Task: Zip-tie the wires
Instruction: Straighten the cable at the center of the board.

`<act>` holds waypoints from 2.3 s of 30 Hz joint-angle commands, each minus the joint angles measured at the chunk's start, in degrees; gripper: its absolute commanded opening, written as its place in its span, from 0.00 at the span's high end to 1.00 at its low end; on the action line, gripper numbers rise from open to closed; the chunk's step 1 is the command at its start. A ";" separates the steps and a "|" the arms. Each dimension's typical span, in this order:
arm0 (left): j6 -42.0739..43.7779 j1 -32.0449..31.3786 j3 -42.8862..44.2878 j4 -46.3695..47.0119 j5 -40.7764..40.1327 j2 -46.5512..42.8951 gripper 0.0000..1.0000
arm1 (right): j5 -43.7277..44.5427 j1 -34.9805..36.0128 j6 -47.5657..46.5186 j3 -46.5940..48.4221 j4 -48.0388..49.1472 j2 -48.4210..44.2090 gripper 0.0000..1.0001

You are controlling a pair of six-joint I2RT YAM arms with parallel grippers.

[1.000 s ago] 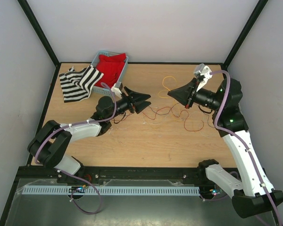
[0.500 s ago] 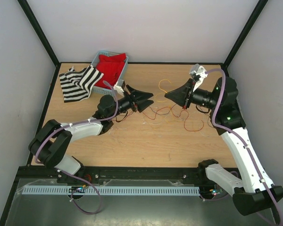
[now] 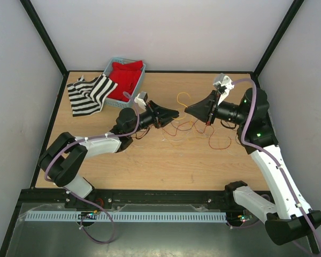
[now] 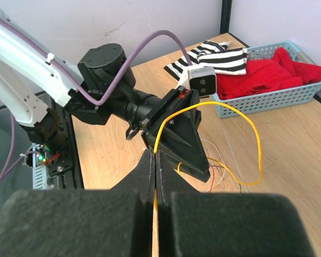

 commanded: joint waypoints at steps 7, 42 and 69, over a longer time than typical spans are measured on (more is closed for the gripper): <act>10.61 0.40 1.51 -2.32 0.10 -5.01 1.00 | 19.64 0.29 -7.62 8.15 -15.63 2.88 1.00; 74.32 21.30 15.79 -80.81 15.85 -16.61 1.00 | 60.63 4.17 -9.70 0.82 -19.90 28.37 1.00; 79.00 26.13 11.45 -81.57 2.21 -3.35 1.00 | 53.91 11.42 -5.65 -2.50 -7.93 49.28 1.00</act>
